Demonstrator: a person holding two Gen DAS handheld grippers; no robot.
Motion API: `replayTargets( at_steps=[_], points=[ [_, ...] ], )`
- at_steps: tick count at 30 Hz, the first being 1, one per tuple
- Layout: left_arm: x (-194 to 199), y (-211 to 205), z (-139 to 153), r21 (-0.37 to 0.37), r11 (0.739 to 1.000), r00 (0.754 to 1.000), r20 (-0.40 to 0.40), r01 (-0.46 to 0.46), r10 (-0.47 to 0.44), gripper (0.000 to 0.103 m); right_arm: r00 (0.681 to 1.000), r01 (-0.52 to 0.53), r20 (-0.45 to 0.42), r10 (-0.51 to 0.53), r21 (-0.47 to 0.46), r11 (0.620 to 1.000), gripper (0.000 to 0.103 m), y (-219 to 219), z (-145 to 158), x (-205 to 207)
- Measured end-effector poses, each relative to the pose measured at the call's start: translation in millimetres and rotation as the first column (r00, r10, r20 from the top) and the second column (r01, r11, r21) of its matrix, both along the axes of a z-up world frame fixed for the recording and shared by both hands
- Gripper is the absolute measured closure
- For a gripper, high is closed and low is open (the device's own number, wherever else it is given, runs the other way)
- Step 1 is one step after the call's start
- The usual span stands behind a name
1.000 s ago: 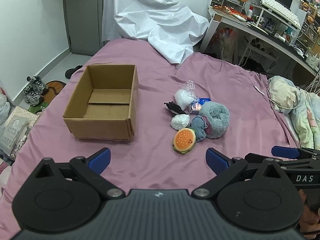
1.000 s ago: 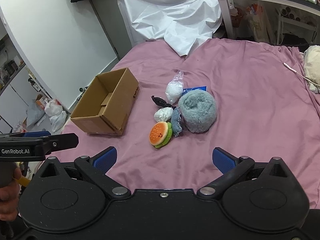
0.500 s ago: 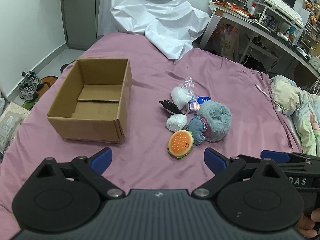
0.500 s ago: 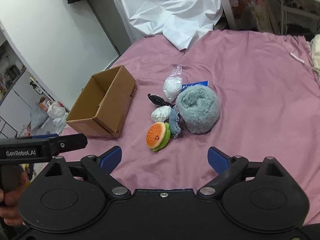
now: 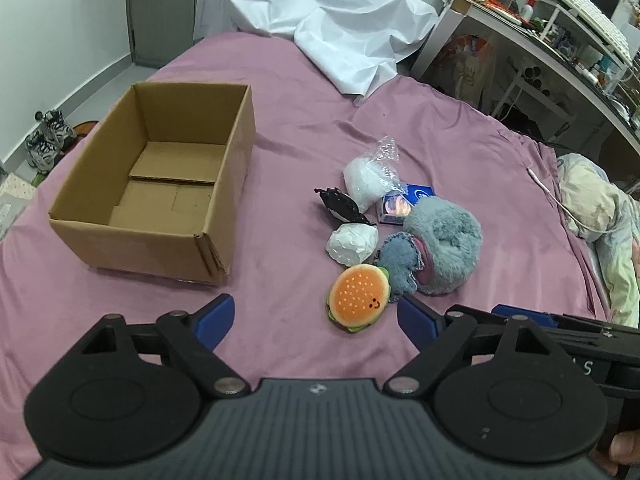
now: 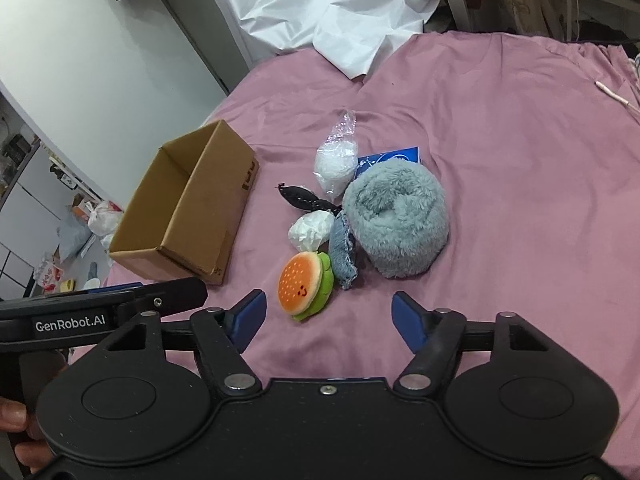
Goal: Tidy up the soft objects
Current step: 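Reach the left tool to the plush hamburger while the right tool reaches the denim fish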
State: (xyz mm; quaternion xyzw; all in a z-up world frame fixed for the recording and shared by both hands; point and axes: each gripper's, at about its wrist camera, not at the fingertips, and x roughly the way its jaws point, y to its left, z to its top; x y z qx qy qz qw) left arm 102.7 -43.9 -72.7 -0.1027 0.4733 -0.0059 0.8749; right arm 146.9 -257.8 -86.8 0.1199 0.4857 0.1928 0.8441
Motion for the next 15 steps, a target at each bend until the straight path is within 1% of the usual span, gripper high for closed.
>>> replayTargets(
  at_steps=[3, 6, 9, 11, 13, 15],
  points=[
    [9, 1, -9, -0.019, 1.0, 1.0, -0.018, -0.012, 0.012, 0.019, 1.0, 0.001, -0.007, -0.001, 0.009, 1.0, 0.039, 1, -7, 6],
    [17, 1, -17, -0.038, 0.999, 1.0, -0.023, -0.009, 0.008, 0.021, 1.0, 0.007, -0.023, -0.006, 0.058, 0.998, 0.045, -4, -18, 12],
    [24, 2, -27, -0.061, 0.998, 1.0, -0.019, -0.004, 0.003, 0.022, 0.999, 0.021, -0.033, -0.018, 0.089, 0.996, 0.052, -7, -27, 17],
    [30, 3, -35, -0.075, 0.997, 0.999, -0.032, -0.006, 0.004, 0.027, 0.998, 0.04, -0.059, -0.033, 0.116, 0.992, 0.06, -10, -36, 22],
    [34, 2, -45, -0.093, 0.996, 0.999, -0.046, -0.007, 0.003, 0.029, 0.996, 0.053, -0.079, -0.042, 0.142, 0.988, 0.064, -12, -42, 26],
    [36, 2, -53, -0.105, 0.994, 0.999, -0.053, -0.006, 0.0, 0.03, 0.996, 0.062, -0.075, -0.051, 0.15, 0.987, 0.065, -12, -46, 28]
  ],
)
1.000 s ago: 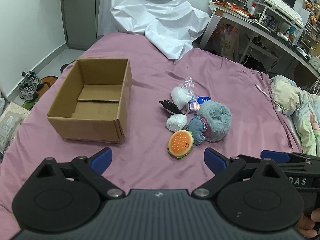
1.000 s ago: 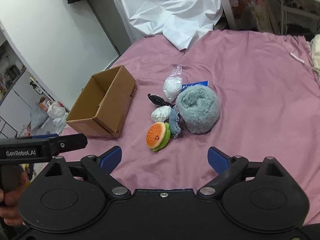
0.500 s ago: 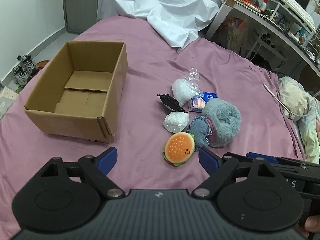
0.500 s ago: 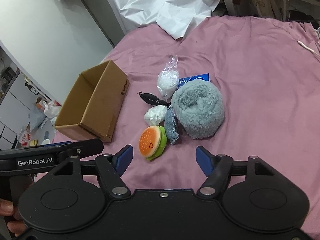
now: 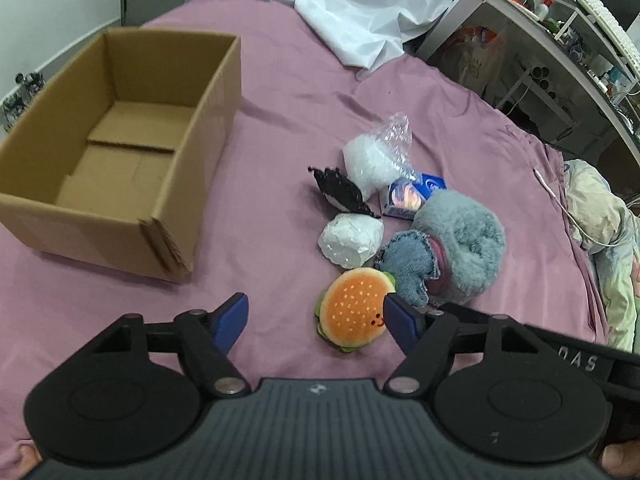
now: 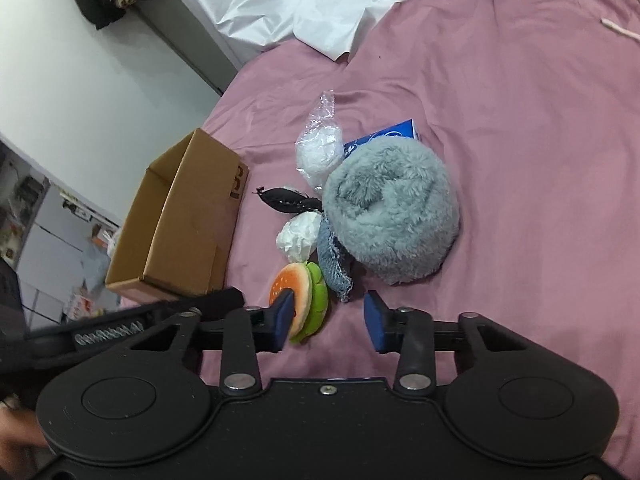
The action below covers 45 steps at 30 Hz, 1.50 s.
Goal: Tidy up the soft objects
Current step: 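Reach the left tool to the plush hamburger while the right tool reaches the denim fish, then close the left tool on the hamburger while the right tool grips the denim fish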
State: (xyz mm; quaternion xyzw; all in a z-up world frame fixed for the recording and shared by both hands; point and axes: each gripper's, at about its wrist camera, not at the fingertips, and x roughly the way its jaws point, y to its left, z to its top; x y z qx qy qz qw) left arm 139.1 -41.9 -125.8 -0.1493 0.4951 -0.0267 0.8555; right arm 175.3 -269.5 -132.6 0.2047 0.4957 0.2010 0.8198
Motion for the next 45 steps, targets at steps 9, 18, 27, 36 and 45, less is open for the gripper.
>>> replayTargets(
  at_steps=[9, 18, 27, 36, 45],
  points=[
    [7, -8, -27, -0.083, 0.995, 0.999, -0.003, 0.05, -0.051, 0.037, 0.999, 0.033, -0.03, -0.031, 0.051, 0.998, 0.068, -2, -16, 13],
    [13, -15, -48, -0.105, 0.993, 0.998, -0.032, 0.058, -0.062, 0.055, 0.998, 0.042, -0.038, -0.04, 0.055, 0.998, 0.07, 4, -28, 24],
    [7, -3, -41, -0.139, 0.99, 0.999, -0.051, -0.008, 0.001, 0.063, 0.999, 0.036, -0.023, -0.036, 0.031, 0.999, 0.071, 22, -35, 33],
    [-4, 14, -18, -0.095, 0.994, 0.998, -0.038, -0.045, 0.041, 0.063, 0.998, 0.016, 0.056, -0.016, -0.005, 1.0, 0.088, 34, -21, 18],
    [-20, 28, 34, -0.079, 0.995, 0.997, 0.041, -0.067, 0.07, 0.063, 0.989, 0.022, 0.147, -0.024, 0.012, 1.0, 0.088, 30, 9, 8]
  ],
)
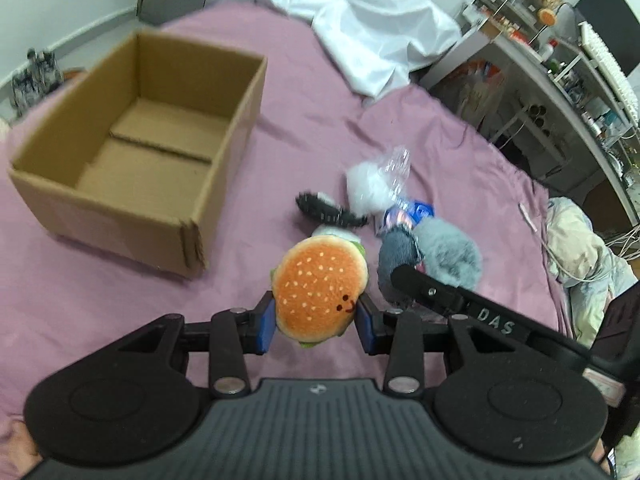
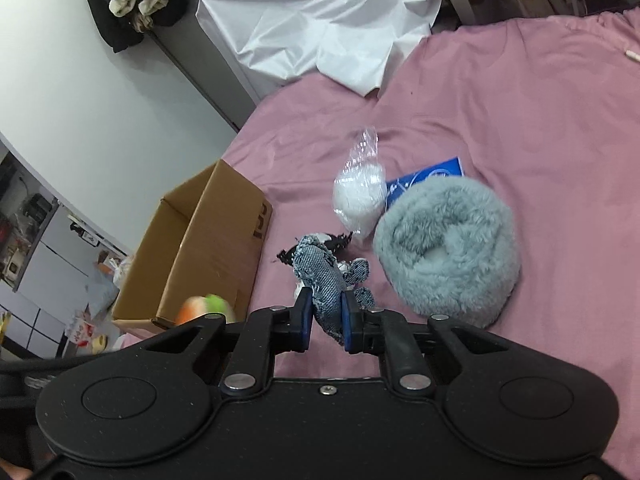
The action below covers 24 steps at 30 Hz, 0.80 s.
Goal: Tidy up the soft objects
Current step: 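Close the left tool on the hamburger while the right tool grips the denim fish, then carry the hamburger and denim fish in both tools over the cardboard box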
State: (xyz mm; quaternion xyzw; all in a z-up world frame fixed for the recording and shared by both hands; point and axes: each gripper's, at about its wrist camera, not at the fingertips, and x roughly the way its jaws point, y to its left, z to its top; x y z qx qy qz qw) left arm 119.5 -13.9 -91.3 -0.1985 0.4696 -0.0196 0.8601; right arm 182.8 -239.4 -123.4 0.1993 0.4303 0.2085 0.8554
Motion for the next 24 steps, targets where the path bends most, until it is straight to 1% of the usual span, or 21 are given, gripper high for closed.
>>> replayTargets(
  at_steps=[5, 9, 13, 24],
  points=[
    [-13, 11, 31, 0.038, 0.999, 0.998, 0.055, -0.011, 0.009, 0.063, 0.999, -0.024, 0.03, 0.023, 0.01, 1.0, 0.088, 3, 14, -10],
    [-20, 25, 48, 0.041, 0.998, 0.996, 0.069, -0.057, 0.054, 0.063, 0.996, -0.059, 0.066, 0.06, -0.014, 0.998, 0.088, 13, 30, -17],
    [-26, 35, 60, 0.05, 0.995, 0.993, 0.086, -0.084, 0.079, 0.063, 0.991, -0.098, 0.094, 0.1, -0.027, 0.995, 0.088, 24, 42, -23],
    [-32, 53, 81, 0.054, 0.99, 0.984, 0.127, -0.128, 0.121, 0.063, 0.983, -0.139, 0.12, 0.14, -0.013, 0.99, 0.088, 43, 61, -26]
  ],
)
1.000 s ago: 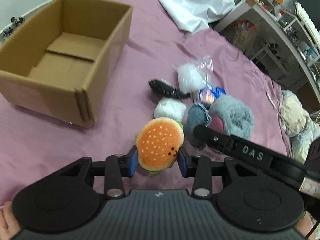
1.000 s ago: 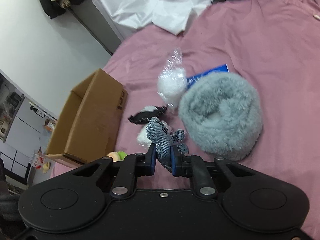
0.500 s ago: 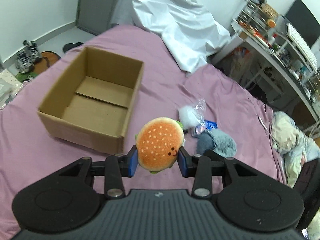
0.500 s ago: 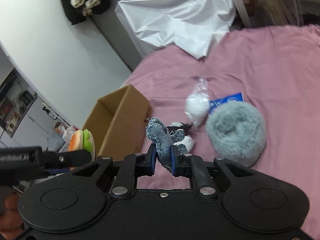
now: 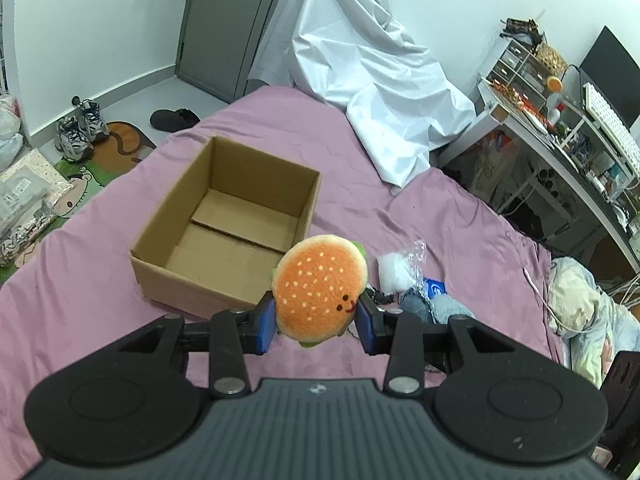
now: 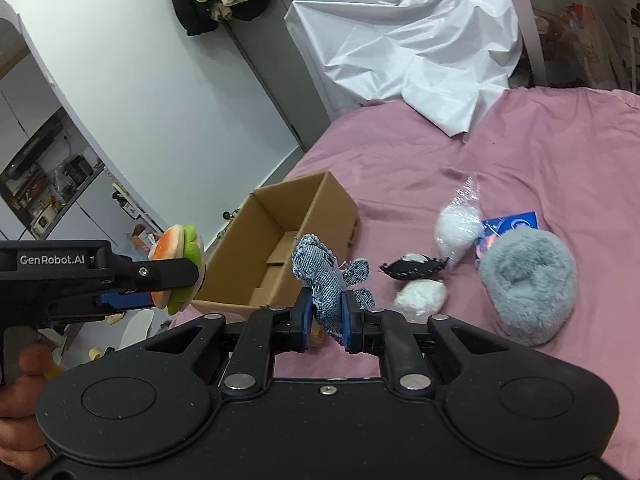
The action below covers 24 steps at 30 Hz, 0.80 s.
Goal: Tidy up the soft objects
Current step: 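Carry the hamburger and denim fish in both tools over the cardboard box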
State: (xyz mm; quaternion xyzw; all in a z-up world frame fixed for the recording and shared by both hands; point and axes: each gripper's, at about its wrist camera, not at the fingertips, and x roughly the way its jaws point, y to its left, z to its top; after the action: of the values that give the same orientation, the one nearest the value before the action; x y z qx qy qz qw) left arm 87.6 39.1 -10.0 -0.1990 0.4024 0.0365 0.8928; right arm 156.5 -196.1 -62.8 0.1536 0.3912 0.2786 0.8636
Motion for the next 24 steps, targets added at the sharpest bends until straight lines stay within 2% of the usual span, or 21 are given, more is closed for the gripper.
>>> replayTargets(
  at_steps=[14, 24],
  points=[
    [9, 31, 13, -0.008, 0.999, 0.998, 0.031, -0.049, 0.049, 0.063, 0.999, 0.006, 0.051, -0.007, 0.018, 1.0, 0.088, 28, 28, 15],
    [36, 62, -1, -0.017, 0.993, 0.992, 0.032, -0.12, 0.121, 0.063, 0.998, 0.012, 0.064, -0.015, 0.049, 0.999, 0.088, 55, 27, 38]
  ],
)
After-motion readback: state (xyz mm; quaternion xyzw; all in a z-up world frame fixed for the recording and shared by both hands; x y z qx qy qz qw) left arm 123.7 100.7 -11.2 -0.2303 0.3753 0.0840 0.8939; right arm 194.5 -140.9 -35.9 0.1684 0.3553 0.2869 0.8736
